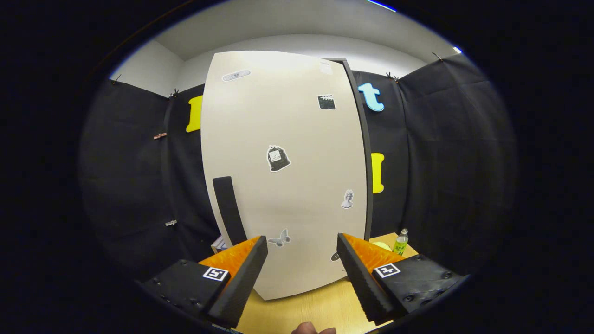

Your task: Open the shoe cabinet door, grab the shoes and put them into the shoe cabinet, then close the shoe cabinet door.

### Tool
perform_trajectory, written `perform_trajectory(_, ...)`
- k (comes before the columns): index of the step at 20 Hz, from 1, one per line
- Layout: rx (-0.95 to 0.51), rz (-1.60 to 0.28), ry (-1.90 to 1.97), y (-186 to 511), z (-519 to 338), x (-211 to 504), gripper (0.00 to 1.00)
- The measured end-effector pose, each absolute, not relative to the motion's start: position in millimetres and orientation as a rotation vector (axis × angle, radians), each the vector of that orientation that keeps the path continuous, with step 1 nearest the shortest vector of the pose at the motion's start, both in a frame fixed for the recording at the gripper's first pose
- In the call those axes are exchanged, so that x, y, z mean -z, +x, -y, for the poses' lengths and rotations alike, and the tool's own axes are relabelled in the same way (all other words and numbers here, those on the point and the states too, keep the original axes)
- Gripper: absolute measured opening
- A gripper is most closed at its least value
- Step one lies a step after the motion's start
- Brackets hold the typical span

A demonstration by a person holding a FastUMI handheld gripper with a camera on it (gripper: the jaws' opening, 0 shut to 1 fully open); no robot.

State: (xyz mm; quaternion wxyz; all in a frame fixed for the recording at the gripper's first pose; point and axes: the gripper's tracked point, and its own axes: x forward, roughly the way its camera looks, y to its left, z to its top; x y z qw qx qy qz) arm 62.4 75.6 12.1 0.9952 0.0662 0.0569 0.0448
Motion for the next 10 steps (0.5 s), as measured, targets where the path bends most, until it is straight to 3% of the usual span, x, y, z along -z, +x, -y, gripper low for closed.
perform_trajectory(10, -0.042, -0.113, 0.128, 61, -49, -13, 0.98)
